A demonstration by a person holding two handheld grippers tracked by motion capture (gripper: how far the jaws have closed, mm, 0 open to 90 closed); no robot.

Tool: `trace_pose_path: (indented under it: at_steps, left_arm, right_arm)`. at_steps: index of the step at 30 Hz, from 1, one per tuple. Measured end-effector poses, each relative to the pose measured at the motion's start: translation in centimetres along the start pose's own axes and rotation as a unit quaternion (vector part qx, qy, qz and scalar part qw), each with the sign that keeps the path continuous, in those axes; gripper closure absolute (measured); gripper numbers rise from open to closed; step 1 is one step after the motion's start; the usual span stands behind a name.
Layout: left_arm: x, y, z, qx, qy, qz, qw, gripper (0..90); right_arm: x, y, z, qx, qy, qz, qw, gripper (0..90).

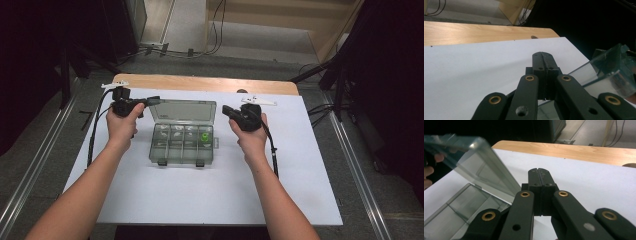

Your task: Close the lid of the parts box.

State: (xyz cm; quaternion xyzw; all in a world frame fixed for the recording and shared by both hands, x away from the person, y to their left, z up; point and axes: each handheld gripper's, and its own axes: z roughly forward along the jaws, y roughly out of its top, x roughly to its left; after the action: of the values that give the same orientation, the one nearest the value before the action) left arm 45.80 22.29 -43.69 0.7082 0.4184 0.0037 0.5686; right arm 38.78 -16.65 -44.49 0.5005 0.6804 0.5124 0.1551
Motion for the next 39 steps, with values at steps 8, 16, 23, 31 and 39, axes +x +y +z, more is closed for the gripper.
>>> trace_pose_path:
  at_steps: [8,16,23,31,39]
  left_arm:
    - [-0.5,-0.7,-0.4,0.003,0.011,0.015,0.9998,89.0]
    - [-1.1,-1.0,-0.9,-0.001,0.016,0.027,0.9995,88.9]
    - [-1.6,-1.8,-1.3,-0.008,0.018,0.032,0.9993,88.9]
    - [-2.4,-2.6,-2.0,-0.014,0.013,0.037,0.9991,88.9]
    - [-3.6,-4.0,-2.4,-0.014,0.009,0.058,0.9982,88.9]
  right_arm:
    - [1.0,0.2,0.0,0.002,-0.004,-0.012,0.9999,87.1]
    - [1.6,0.0,0.0,0.000,0.005,-0.017,0.9998,87.1]
    - [2.2,-0.4,-0.7,-0.004,0.000,-0.027,0.9996,87.0]
    - [2.7,-1.1,-1.3,-0.007,-0.009,-0.052,0.9986,87.1]
    - [3.4,-2.3,-1.7,-0.010,-0.003,-0.077,0.9970,87.0]
